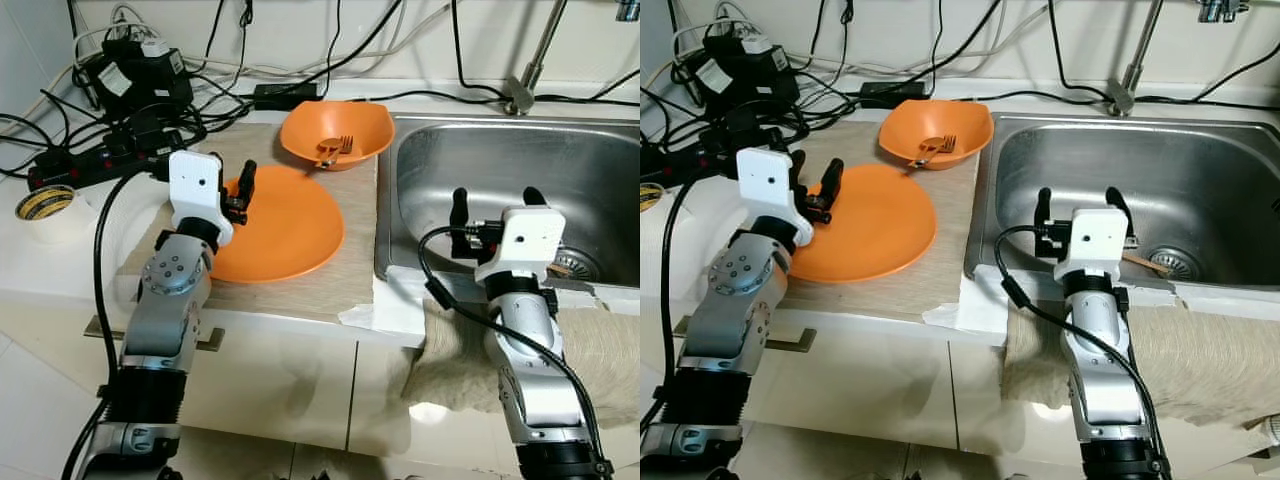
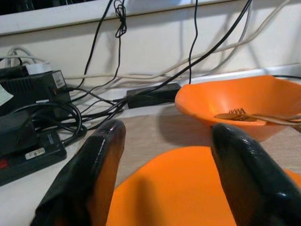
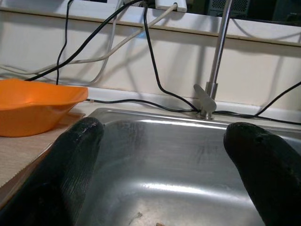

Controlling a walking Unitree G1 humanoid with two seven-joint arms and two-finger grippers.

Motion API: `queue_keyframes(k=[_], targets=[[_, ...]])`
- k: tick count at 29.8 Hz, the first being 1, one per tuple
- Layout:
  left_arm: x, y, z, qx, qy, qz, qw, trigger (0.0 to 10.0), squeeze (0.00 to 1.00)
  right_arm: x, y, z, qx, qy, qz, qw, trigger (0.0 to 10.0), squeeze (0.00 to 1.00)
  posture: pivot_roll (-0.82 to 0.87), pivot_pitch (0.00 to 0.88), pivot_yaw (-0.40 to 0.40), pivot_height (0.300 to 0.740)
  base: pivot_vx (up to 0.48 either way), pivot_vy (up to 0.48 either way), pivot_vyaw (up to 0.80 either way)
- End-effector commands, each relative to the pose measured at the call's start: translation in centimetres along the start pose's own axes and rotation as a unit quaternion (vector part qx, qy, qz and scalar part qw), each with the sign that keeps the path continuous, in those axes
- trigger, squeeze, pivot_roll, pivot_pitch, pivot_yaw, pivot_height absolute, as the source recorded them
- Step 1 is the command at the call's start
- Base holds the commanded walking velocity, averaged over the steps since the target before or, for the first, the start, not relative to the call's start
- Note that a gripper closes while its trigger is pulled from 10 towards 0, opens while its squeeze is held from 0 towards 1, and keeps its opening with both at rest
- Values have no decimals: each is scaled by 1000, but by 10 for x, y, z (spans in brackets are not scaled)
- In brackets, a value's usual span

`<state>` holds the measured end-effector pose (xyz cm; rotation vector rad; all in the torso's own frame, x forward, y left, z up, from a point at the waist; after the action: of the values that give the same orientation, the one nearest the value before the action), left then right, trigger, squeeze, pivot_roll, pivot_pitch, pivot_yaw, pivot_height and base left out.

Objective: Kitchen organization

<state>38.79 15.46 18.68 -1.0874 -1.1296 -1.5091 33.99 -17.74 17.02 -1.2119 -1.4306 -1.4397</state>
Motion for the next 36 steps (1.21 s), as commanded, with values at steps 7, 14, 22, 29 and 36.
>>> queue_keyframes(k=[7,14,22,29,36], targets=[[1,4,4,-3,7,3,1000,10000,1000,3,2,4,8,-4,-9,1000,10000,0,-4,0,73,736,0,0,0],[-4,6,-2,-25,-29,21,999,10000,0,3,2,4,10,-9,-10,1000,10000,0,-8,0,73,736,0,0,0],[-16,14,19,7,-45,74,996,10000,0,1,1,5,16,-13,-7,1000,10000,0,-9,0,65,736,0,0,0],[-4,23,43,25,-59,75,995,10000,0,2,1,5,20,-15,-7,1000,10000,0,-7,0,62,736,0,0,0],[-12,21,52,7,-101,119,988,10000,0,0,0,7,25,-15,-4,1000,10000,0,-5,0,60,736,0,0,0]])
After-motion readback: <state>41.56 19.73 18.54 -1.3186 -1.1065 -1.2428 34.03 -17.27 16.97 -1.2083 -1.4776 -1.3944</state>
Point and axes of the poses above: a point about 5 cm out from each wrist's last joint towards the gripper, its own y axis pointing out of the wrist towards the gripper, its own x axis along the axis of the wrist's last joint, z = x × y, the point moved 6 cm from there along y, pointing out of the wrist towards the gripper, and after that the axes turned 4 degrees about y, right-handed, at the moved point
